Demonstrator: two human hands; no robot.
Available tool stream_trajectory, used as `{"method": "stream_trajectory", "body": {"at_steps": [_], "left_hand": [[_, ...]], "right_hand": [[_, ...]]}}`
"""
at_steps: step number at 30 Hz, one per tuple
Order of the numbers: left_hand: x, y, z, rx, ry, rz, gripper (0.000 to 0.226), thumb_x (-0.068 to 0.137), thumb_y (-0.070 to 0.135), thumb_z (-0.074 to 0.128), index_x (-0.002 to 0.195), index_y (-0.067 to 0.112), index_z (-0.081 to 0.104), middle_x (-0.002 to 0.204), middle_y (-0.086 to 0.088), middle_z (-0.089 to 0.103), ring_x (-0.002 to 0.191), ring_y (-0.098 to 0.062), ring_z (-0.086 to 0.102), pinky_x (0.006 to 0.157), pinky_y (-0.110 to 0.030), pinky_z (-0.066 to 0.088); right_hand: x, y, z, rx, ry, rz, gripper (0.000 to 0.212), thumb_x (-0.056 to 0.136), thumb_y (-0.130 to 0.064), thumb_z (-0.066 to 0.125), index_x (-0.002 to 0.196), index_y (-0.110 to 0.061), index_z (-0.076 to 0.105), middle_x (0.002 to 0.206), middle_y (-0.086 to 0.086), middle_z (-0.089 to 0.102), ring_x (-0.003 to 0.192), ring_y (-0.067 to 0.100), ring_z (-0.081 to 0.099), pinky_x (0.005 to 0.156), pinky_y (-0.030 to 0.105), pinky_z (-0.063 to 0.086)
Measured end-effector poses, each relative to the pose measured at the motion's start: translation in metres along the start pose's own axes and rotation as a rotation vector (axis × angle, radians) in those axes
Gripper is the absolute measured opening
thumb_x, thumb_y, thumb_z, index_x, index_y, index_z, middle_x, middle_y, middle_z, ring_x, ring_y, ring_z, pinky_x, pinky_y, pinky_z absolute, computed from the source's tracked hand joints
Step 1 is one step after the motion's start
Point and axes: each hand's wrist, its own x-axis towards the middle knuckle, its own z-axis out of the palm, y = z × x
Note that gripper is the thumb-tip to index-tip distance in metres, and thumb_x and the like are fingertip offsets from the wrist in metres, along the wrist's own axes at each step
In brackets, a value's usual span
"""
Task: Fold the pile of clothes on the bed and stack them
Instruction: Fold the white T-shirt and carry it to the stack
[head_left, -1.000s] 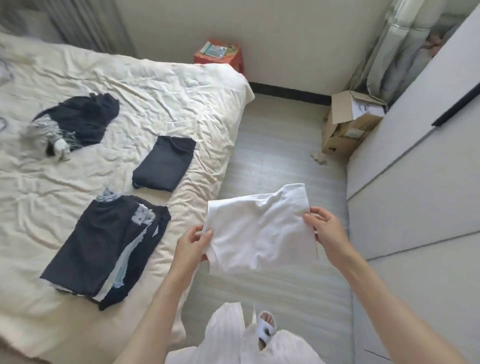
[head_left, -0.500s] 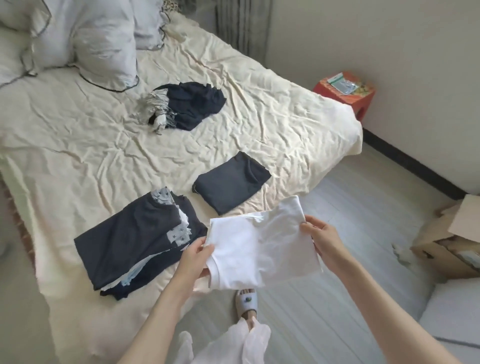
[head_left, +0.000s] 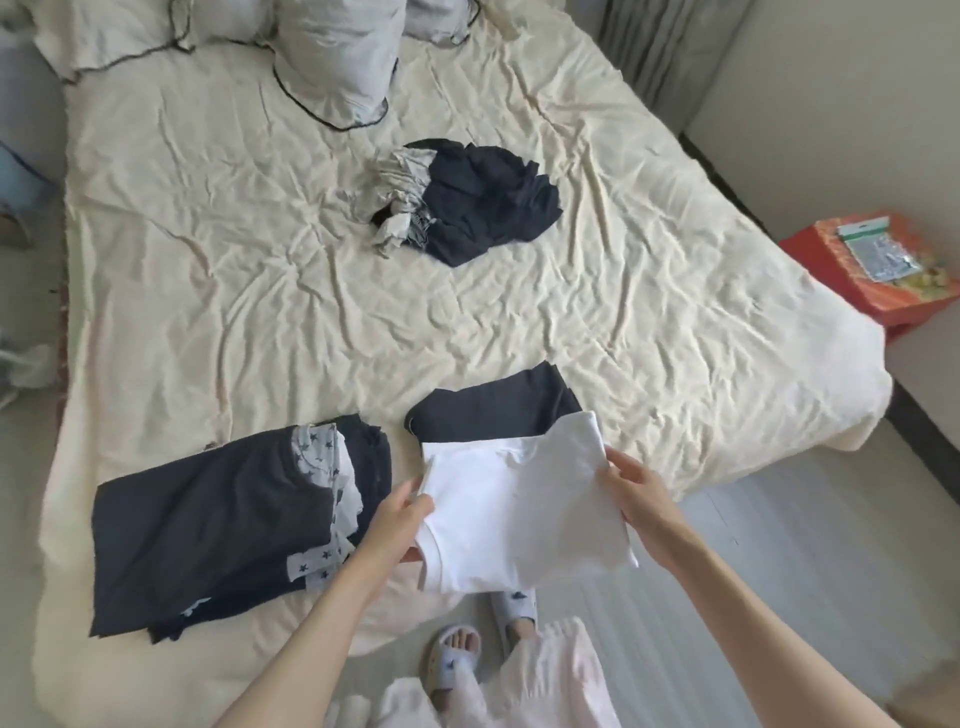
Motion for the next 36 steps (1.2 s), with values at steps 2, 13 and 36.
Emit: {"method": "stream_trajectory", "body": {"at_steps": [2, 13, 36], "left_hand": [[0.027, 0.006, 0.011, -0.002, 0.029, -0.001, 0.035, 0.091, 0.015, 0.044, 0.117, 0.036, 0.051, 0.099, 0.008, 0.062, 0.088, -0.011, 0.060, 0.075, -0.032, 0.051], [0.148, -0.007, 0.035, 0.074, 0.217, 0.034, 0.046, 0.094, 0.016, 0.041, 0.135, 0.035, 0.041, 0.118, 0.015, 0.054, 0.105, -0.003, 0.053, 0.090, -0.027, 0.045], [0.160, -0.027, 0.069, 1.324, 0.184, 0.184, 0.079, 0.091, 0.050, 0.051, 0.150, 0.036, 0.002, 0.149, 0.001, -0.035, 0.136, -0.029, -0.034, 0.114, -0.051, -0.008]], "right_hand": [[0.038, -0.002, -0.005, -0.107, -0.026, -0.034, 0.047, 0.087, -0.002, 0.040, 0.104, -0.035, 0.069, 0.074, 0.003, 0.059, 0.069, 0.016, 0.056, 0.062, 0.023, 0.046], [0.199, 0.022, -0.005, -0.217, -0.135, -0.095, 0.050, 0.092, -0.005, 0.042, 0.092, -0.047, 0.068, 0.067, -0.011, 0.051, 0.055, 0.002, 0.053, 0.048, 0.019, 0.043], [0.207, 0.058, 0.021, -1.483, -0.370, -0.503, 0.062, 0.097, -0.033, 0.046, 0.150, -0.027, 0.014, 0.160, 0.001, -0.005, 0.147, 0.022, -0.005, 0.117, 0.045, 0.003]]}}
